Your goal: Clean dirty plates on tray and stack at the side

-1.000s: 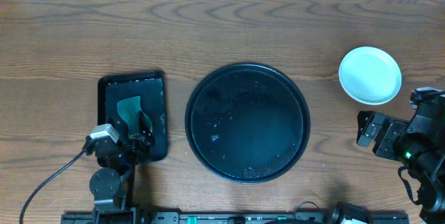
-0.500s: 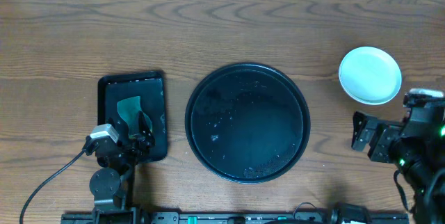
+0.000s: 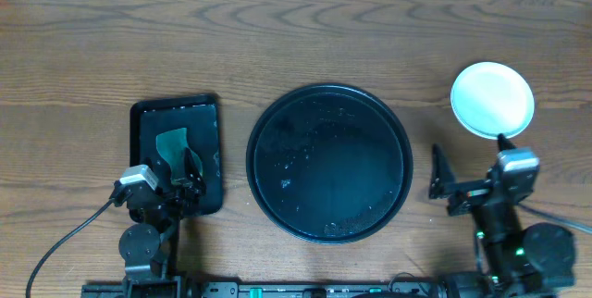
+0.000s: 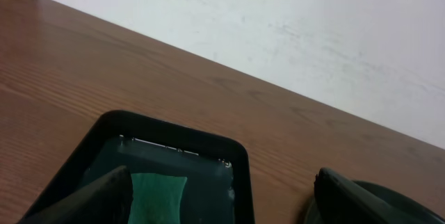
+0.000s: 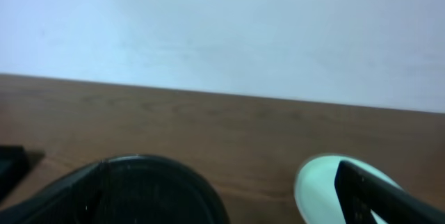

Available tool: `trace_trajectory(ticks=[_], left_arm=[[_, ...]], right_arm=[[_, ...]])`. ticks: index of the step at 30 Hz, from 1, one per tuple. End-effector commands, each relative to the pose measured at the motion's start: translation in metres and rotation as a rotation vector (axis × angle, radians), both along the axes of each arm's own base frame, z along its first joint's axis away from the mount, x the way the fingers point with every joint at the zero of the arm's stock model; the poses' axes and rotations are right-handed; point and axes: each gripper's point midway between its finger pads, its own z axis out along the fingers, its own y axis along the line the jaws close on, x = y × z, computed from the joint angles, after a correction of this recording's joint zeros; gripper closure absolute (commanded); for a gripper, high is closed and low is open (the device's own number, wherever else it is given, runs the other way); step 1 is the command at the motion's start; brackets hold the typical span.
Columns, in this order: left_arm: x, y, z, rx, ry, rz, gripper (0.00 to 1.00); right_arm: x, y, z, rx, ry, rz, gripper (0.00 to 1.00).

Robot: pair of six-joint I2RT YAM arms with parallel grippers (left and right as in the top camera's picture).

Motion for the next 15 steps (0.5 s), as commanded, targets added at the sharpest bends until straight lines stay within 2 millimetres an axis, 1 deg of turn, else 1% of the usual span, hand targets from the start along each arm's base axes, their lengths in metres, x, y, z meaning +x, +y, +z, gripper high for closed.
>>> trace_trajectory(ticks=[1, 5, 9, 15], left_arm=[[-0.001, -0.001, -0.014, 0.010, 0.048, -0.006, 0.16], [-0.001, -0.001, -0.014, 0.010, 0.047, -0.006, 0.16], [-0.001, -0.001, -0.014, 0.010, 0.047, -0.006, 0.16], [-0.001, -0.001, -0.014, 0.010, 0.047, -0.006, 0.16]], right_arm=[[0.000, 0.009, -0.024, -0.004, -0.048, 0.051, 0.01], [0.003, 0.013, -0.046, 0.003, -0.120, 0.069, 0.01], [0.005, 0.014, -0.060, 0.007, -0.172, 0.075, 0.01], [0.010, 0.012, -0.078, 0.004, -0.148, 0.063, 0.01]])
